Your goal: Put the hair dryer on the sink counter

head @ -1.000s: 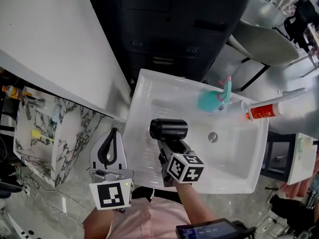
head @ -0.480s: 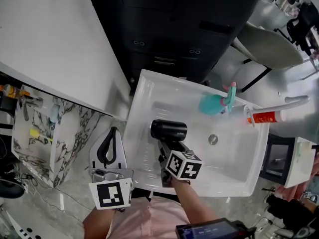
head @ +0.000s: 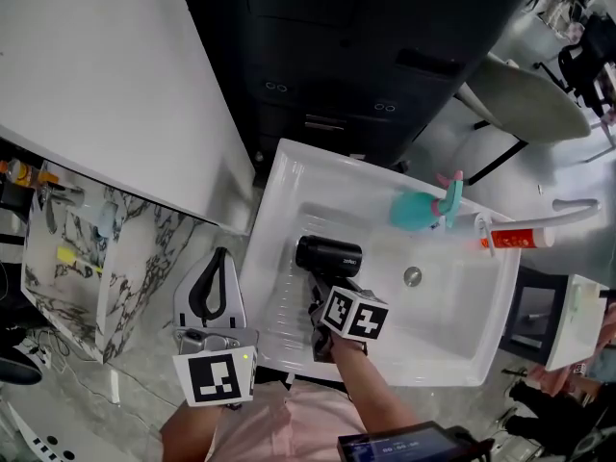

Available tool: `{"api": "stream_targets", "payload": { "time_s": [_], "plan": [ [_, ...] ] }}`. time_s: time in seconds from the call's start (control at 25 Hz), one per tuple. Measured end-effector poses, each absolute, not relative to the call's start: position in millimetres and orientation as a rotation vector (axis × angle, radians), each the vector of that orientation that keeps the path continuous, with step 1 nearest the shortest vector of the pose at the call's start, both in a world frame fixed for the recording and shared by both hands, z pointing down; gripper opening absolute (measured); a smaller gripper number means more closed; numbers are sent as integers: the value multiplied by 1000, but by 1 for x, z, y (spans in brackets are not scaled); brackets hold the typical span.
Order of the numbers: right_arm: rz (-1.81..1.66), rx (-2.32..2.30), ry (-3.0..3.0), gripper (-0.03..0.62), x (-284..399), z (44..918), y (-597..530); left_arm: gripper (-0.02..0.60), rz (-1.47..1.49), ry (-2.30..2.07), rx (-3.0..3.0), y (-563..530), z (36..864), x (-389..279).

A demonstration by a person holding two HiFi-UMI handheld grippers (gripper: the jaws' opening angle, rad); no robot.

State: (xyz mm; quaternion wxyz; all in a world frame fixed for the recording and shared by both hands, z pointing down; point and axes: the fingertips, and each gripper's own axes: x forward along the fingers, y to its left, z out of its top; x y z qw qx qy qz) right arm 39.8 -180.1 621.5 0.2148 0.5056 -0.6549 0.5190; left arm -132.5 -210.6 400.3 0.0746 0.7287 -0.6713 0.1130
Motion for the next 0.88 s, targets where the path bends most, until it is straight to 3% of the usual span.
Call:
{"api": "stream_targets", "payload": {
  "time_s": [0.88],
  "plan": [
    [1407,1318,-1702,225,31,633,-180,11,318,-2044,2164,-207,393,-149]
  ]
}}
